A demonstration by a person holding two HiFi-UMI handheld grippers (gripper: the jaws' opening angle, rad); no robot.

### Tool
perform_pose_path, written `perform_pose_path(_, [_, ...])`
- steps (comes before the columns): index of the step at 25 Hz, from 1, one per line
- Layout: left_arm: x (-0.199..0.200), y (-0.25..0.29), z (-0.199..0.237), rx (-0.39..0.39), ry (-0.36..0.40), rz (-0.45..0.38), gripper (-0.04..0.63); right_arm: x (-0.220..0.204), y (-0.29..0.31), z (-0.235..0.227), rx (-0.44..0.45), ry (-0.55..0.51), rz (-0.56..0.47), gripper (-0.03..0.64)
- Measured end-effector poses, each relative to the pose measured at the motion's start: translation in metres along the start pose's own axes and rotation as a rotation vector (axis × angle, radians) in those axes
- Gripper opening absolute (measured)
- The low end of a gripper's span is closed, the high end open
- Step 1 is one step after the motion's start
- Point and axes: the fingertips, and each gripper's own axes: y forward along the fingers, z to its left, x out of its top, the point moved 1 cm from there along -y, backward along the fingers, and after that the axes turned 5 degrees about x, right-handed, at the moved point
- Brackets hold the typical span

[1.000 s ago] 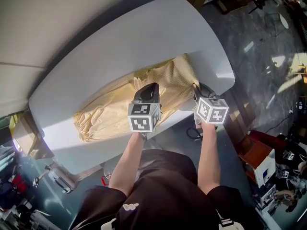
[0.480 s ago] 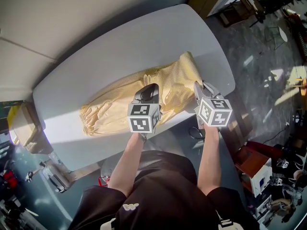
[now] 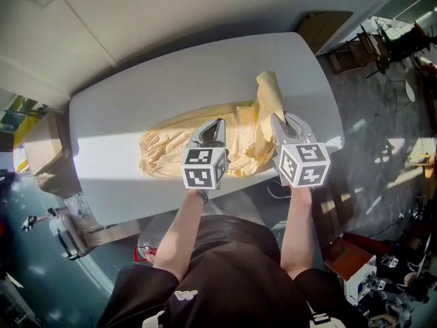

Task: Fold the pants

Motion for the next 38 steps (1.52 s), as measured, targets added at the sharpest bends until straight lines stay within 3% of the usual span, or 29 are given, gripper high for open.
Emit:
perform_pose_path(10, [0.015, -0.09, 0.091, 0.151, -0.056, -0.101, 0.003, 0.033, 0.034, 0.153, 0.215, -0.178, -0.017, 0.076])
perform_pose_path(14, [0.009, -0.124, 0.131, 0.223, -0.072, -0.109, 0.003, 0.009, 0.059, 0.217, 0.294, -0.256, 0.055, 0.076])
perform_pose_path(20, [-0.012, -0.164, 0.178, 0.304, -0.099, -0.095, 0.003, -0.049, 0.096, 0.29, 0.342, -0.428, 0.219, 0.077])
perform_pose_path(30, [-0.034, -0.178, 0.218, 0.354, -0.134, -0.048, 0.003, -0.102, 0.135, 0.334, 0.405, -0.454, 0.361, 0.078])
perform_pose_path(38, [-0.066, -0.17, 0.246, 0.372, -0.183, 0.02, 0.003, -0.143, 0.153, 0.353, 0.477, -0.394, 0.438, 0.087])
